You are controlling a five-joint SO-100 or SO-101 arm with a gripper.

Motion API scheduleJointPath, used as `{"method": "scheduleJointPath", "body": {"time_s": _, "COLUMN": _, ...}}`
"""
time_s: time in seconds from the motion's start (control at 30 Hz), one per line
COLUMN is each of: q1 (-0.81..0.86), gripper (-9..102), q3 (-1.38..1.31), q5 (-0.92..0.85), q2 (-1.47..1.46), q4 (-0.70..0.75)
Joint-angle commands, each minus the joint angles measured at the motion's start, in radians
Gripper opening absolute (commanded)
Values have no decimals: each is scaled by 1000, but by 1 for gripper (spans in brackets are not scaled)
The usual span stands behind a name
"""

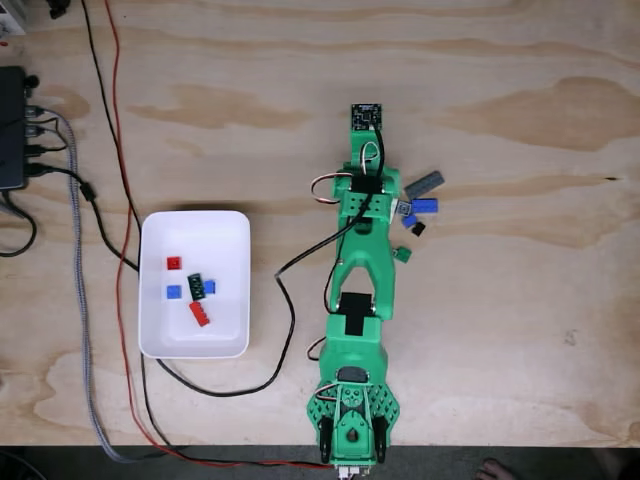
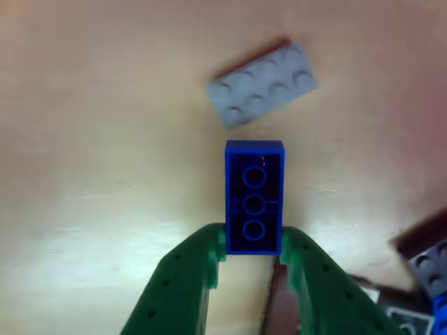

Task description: Put all lego bricks in the bin.

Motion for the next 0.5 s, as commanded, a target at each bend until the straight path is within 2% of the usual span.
{"method": "scheduleJointPath", "body": {"time_s": 0.0, "q1": -181, "gripper": 0, "q3": -29, "q5": 347, "q2": 472, "q4": 198}}
{"method": "scheduleJointPath", "body": {"time_s": 0.17, "q1": -546, "gripper": 0, "q3": 5, "q5": 643, "q2": 663, "q4": 353}}
{"method": "scheduleJointPath", "body": {"time_s": 0.3, "q1": -828, "gripper": 0, "q3": 15, "q5": 819, "q2": 581, "q4": 431}}
{"method": "scheduleJointPath", "body": {"time_s": 0.47, "q1": -917, "gripper": 0, "q3": 29, "q5": 933, "q2": 422, "q4": 420}}
